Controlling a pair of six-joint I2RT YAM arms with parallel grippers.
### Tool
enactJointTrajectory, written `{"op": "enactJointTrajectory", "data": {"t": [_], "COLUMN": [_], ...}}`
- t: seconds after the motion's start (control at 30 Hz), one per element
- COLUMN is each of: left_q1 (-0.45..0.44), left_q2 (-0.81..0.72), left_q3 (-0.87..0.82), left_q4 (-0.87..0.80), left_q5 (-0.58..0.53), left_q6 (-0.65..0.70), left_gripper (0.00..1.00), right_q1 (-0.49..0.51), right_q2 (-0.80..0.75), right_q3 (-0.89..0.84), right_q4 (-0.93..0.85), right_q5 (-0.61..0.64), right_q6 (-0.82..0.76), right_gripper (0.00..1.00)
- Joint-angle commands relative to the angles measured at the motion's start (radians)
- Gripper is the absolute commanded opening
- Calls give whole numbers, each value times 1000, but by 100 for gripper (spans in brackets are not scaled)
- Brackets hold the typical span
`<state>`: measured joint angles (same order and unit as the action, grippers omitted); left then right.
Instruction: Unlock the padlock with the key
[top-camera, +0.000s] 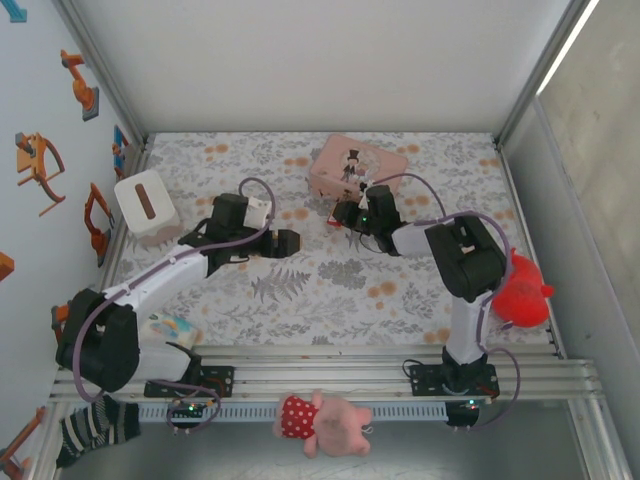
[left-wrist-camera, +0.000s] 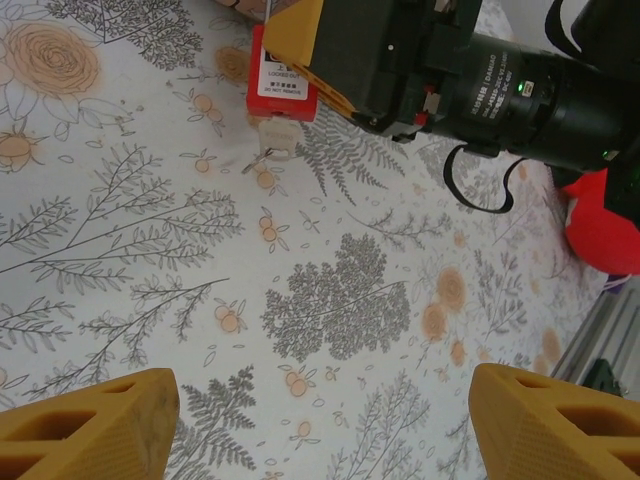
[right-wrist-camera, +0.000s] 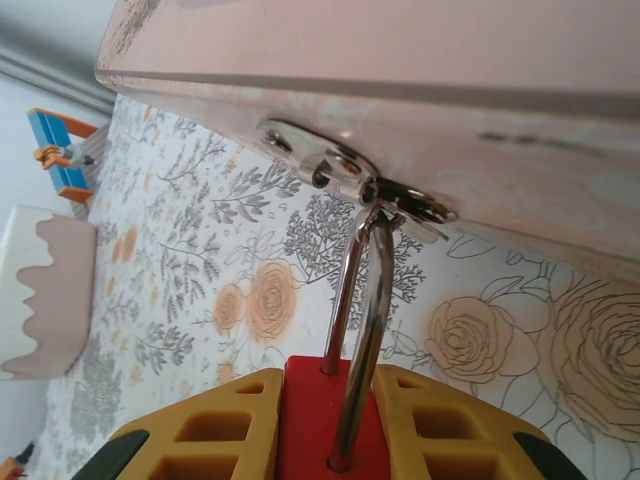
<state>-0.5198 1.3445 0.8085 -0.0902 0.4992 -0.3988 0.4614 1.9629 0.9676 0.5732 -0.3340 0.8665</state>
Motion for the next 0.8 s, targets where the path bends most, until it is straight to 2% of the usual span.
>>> {"op": "enactJointTrajectory", "data": {"t": [0.0,0.23,0.5,0.77], "left_q1": [-41,-59,-59,-58], "left_q2": [2,26,22,49], "left_q3": [0,3,12,23], "left_q4": [90,84,84,144], "left_q5": [-21,-57,-79,-63], "left_q6": [-92,-104,-113,-180], "left_gripper": [76,73,70,67], "right_q1": [10,10,10,10], "right_q2": [-63,-48,-65,-82], "right_q3": [8,7,15,14], "right_q4": [127,208,229,249], "right_q5": [-105,-141,-151,-166], "right_q6": [142,257,299,325], "right_gripper": [0,0,0,0]}}
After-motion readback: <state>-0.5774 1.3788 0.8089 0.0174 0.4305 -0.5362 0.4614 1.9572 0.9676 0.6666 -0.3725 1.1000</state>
